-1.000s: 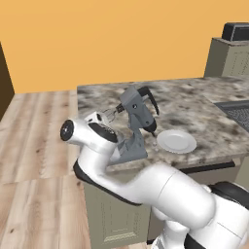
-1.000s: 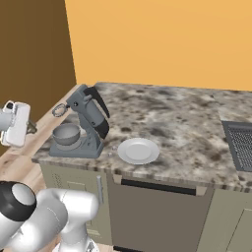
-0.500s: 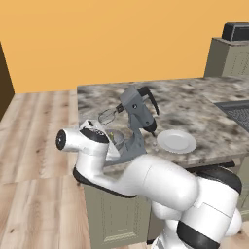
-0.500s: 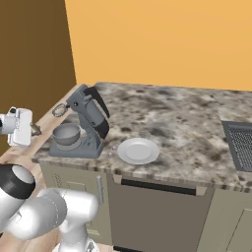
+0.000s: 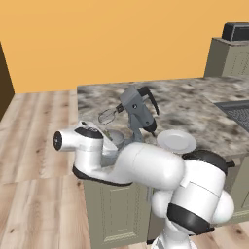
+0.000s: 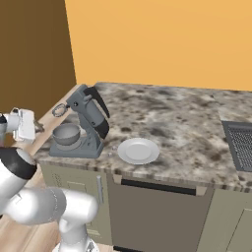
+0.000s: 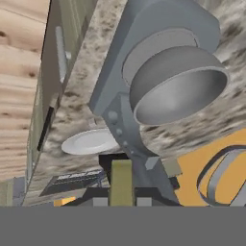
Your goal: Add butter and sugar cubes to the stand mixer bowl and then turn on the stand mixer to begin making frosting.
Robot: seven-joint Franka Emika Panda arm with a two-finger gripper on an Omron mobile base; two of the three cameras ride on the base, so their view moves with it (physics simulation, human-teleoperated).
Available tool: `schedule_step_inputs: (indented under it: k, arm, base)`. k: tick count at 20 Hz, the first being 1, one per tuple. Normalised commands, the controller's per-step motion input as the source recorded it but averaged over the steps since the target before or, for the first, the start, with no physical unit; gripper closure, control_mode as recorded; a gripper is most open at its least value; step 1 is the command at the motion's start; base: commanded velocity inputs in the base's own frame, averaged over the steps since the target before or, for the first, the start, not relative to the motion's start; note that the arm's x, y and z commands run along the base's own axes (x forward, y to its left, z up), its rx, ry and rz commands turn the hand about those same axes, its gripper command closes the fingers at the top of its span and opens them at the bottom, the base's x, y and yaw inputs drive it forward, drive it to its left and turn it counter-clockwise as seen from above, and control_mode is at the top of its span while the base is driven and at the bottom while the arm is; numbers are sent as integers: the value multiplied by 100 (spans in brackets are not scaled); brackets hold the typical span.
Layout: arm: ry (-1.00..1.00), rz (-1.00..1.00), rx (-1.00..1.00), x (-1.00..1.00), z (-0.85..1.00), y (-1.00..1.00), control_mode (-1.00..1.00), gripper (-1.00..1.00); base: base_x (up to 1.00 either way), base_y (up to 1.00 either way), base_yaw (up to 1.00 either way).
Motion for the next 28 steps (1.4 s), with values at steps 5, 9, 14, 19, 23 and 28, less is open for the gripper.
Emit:
schedule_step_inputs:
  k: [5,9,14,19,23,28]
  arm:
    - [17,2,-10,34,-13,0,-100,100]
    - [18,0,-10,26,-17,0,-100,100]
    - [13,0,-12,15,-23,0,-100,100]
    - [3,0,-13,12,-29,0,-100,100]
    - [1,0,-4,18,-17,0,-100,100]
    - [0,0,0,17,-14,0,-100,100]
  base:
    - [0,0,0]
    - [0,0,0]
    - [0,0,0]
    - [0,0,0]
    - [0,0,0]
    - [0,0,0]
